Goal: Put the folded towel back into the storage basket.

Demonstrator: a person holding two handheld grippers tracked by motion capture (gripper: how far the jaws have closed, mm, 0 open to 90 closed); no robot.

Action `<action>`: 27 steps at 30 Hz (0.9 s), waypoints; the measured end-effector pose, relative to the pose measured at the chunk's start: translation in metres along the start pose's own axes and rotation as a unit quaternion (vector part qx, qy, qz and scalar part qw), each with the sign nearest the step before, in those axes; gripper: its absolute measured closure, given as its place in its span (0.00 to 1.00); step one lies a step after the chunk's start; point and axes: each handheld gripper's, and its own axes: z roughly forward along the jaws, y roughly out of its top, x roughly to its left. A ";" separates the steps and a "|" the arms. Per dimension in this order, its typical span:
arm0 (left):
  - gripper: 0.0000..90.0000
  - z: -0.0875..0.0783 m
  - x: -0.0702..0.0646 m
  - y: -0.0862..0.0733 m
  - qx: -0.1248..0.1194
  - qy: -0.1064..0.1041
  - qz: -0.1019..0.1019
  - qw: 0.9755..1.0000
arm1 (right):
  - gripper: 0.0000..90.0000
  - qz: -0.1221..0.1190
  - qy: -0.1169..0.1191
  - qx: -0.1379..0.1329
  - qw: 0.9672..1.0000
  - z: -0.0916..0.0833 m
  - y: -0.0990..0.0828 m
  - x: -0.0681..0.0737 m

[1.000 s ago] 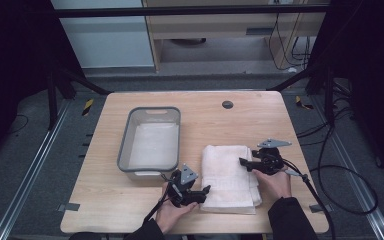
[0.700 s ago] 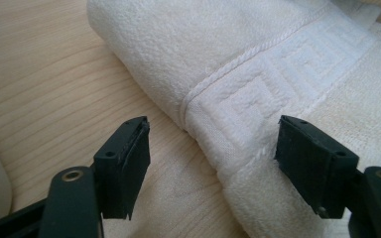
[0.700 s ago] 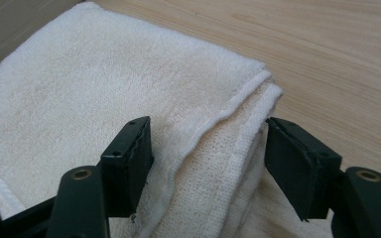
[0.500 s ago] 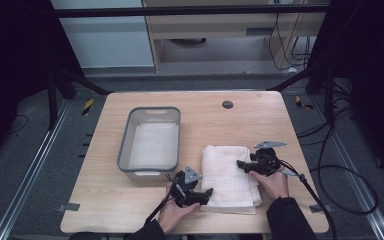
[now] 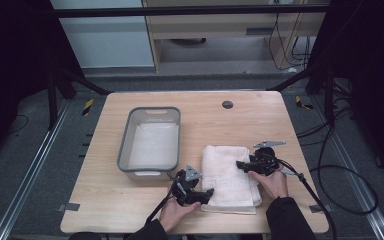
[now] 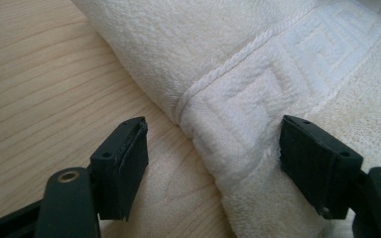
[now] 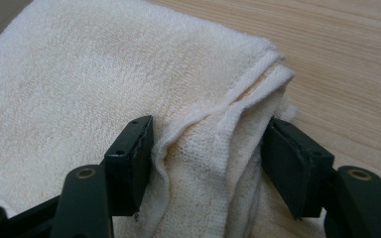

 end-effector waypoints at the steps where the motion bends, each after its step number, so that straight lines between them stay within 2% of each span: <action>1: 0.29 0.001 0.001 0.000 0.002 -0.003 -0.001 1.000 | 0.44 0.001 0.001 0.001 1.000 0.000 0.000 0.000; 5: 0.30 0.003 0.002 0.000 0.006 -0.012 -0.012 1.000 | 0.48 0.005 0.009 0.005 1.000 0.001 0.000 -0.001; 8: 0.31 0.003 0.001 0.000 0.007 -0.015 -0.011 1.000 | 0.51 0.009 0.014 0.007 1.000 0.001 0.000 -0.001; 12: 0.41 0.003 0.001 0.001 0.009 -0.026 -0.007 1.000 | 0.55 0.017 0.023 0.010 1.000 0.001 0.001 -0.001; 13: 0.41 0.002 0.001 0.001 0.011 -0.031 -0.008 0.999 | 0.57 0.017 0.024 0.011 1.000 0.001 0.001 -0.001; 16: 0.50 0.002 0.002 0.001 0.013 -0.048 -0.015 0.999 | 0.63 0.022 0.032 0.012 0.999 0.000 0.001 -0.001; 18: 0.53 0.002 0.002 0.001 0.014 -0.051 -0.015 0.998 | 0.64 0.018 0.034 0.010 0.999 0.000 0.001 -0.001; 20: 0.59 0.002 0.000 0.001 0.013 -0.054 -0.012 0.998 | 0.70 0.016 0.037 0.007 0.999 -0.001 0.001 -0.001; 27: 0.70 0.000 -0.004 0.001 0.011 -0.056 -0.016 0.998 | 0.75 0.016 0.036 0.001 0.999 -0.003 0.002 0.001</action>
